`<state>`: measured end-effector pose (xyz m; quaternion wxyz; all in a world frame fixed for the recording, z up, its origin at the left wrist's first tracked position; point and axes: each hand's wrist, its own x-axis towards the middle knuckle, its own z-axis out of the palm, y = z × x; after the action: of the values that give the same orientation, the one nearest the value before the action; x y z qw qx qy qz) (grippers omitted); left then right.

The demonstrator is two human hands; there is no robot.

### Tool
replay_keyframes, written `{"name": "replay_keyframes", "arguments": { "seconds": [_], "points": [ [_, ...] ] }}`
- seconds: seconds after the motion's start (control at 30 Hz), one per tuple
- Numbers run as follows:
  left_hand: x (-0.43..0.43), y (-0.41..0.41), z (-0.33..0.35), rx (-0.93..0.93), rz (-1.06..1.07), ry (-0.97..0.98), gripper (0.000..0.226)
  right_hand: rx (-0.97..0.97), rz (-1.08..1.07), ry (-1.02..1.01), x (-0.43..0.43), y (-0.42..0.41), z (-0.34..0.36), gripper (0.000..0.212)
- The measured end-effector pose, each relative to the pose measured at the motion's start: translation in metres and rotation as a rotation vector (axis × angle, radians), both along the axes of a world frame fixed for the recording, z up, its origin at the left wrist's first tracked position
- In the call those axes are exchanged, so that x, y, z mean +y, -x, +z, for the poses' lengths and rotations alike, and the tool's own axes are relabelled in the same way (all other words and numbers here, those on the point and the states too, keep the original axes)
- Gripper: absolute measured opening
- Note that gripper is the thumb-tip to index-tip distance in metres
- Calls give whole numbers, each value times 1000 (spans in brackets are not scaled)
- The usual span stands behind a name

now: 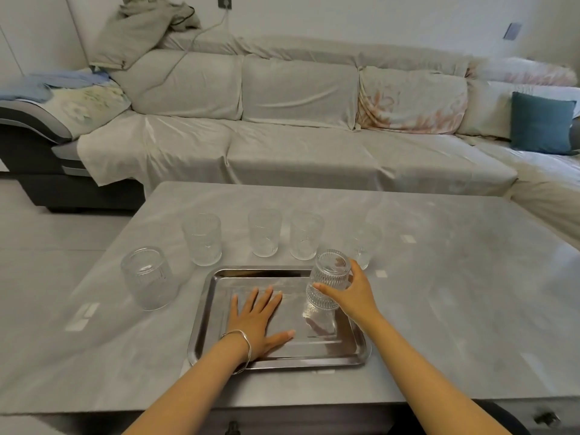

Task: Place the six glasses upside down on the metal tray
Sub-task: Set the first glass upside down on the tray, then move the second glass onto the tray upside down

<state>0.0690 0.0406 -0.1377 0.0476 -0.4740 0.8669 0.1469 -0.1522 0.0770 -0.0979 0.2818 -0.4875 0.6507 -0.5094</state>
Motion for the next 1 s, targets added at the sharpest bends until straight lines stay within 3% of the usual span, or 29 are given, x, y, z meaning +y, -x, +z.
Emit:
{"name": "replay_keyframes", "arguments": {
  "seconds": [0.4,0.53,0.6,0.7,0.8,1.0],
  "points": [
    [4,-1,11,28,-18,-23,82,21,-10,-27,5,-9,4,81],
    [5,-17,40,297,20,-16,75,125,-63,61,7,-26,27,99],
    [4,-39,62,482,53,116,67,203,-67,201,5,-40,48,83],
    [-5,-86,90,603,155,379,58,270,55,327,-4,-72,72,50],
    [-19,-131,101,620,334,473,59,217,246,226,-18,-113,76,40],
    [-37,-184,76,773,600,263,68,37,511,-65,-53,-186,51,47]
  ]
}}
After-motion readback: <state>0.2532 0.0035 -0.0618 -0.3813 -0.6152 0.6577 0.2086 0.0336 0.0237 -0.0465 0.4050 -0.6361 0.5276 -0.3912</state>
